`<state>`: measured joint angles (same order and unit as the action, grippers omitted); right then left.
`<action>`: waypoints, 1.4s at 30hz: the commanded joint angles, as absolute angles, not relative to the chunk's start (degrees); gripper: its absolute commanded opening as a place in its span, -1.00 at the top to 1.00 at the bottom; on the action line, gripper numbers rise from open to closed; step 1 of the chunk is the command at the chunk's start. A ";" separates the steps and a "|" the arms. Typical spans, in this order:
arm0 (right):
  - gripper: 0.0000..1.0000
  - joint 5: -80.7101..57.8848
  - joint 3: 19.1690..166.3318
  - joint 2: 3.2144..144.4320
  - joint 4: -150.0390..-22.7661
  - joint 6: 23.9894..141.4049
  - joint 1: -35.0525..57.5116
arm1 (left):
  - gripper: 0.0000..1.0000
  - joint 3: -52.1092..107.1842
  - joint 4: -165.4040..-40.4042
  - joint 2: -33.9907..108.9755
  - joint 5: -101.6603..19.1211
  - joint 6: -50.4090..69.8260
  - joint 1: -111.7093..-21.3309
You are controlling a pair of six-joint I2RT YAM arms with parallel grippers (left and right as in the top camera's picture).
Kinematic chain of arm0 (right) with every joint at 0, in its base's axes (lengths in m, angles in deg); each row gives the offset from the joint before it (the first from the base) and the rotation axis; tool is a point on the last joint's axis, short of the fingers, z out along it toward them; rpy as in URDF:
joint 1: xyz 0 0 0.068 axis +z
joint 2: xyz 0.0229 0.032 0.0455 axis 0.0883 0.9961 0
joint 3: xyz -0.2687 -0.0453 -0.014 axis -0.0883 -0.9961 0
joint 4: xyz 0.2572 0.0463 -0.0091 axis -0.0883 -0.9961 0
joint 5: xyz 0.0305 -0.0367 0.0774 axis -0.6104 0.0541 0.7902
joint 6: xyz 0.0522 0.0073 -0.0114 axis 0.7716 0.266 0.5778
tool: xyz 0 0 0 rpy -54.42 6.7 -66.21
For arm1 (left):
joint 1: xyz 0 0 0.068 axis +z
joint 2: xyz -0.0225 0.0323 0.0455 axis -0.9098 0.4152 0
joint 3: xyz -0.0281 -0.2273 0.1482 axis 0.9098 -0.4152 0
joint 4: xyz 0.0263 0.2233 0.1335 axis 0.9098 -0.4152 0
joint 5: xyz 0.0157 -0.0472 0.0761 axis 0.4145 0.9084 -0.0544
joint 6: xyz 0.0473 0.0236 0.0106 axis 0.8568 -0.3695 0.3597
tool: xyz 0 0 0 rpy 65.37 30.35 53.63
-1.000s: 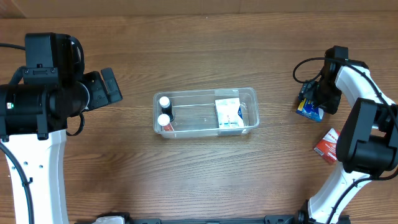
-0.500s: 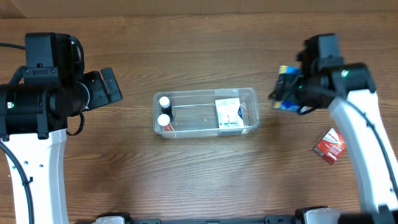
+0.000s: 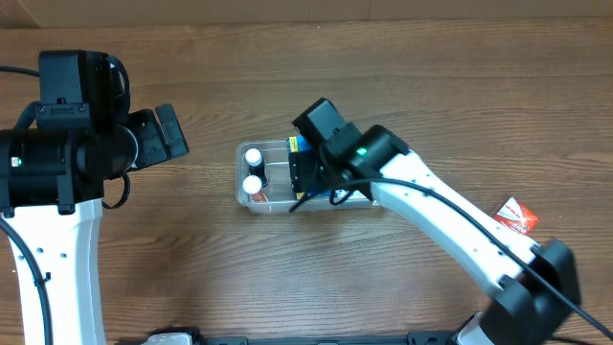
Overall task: Pack container
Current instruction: 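Place the VapoDrops box into the container's middle and release, then grasp the red-white box with the right gripper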
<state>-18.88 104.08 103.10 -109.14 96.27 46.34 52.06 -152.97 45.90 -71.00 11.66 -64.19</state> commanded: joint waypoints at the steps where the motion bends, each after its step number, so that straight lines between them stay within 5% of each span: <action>1: -0.20 -19.31 105.09 107.49 -106.96 98.65 46.26 | -1.00 52.28 -152.90 46.20 -70.34 12.76 -63.84; 8: -0.22 -19.34 105.07 110.53 -106.37 98.65 46.19 | -1.00 52.28 -152.90 46.20 -70.34 12.76 -63.84; 13: -0.69 -19.45 105.07 110.53 -107.00 98.63 46.19 | -1.00 52.28 -153.16 46.20 -70.36 12.78 -63.84; 17: -0.82 -19.97 105.07 110.53 -107.02 98.63 46.19 | -1.00 52.28 -153.19 46.20 -70.36 12.78 -63.84; 26: -0.79 -20.98 105.11 110.51 -107.46 98.63 46.19 | -0.99 52.28 -153.21 46.20 -70.38 12.80 -63.84; 30: -0.84 -30.31 110.77 105.72 -117.01 98.63 43.44 | -1.00 52.28 -153.62 46.20 -70.75 13.22 -63.84; 33: -0.89 -31.42 114.40 98.23 -121.45 98.74 35.44 | -1.00 52.28 -153.75 46.20 -70.75 13.22 -63.84; 38: -1.00 -28.17 113.11 91.47 -132.33 102.15 3.44 | -1.00 52.28 -153.75 46.20 -70.75 13.19 -63.84; 42: -1.00 -23.97 101.83 92.22 -130.85 102.85 -13.63 | -1.00 52.28 -153.78 46.20 -70.75 13.19 -63.84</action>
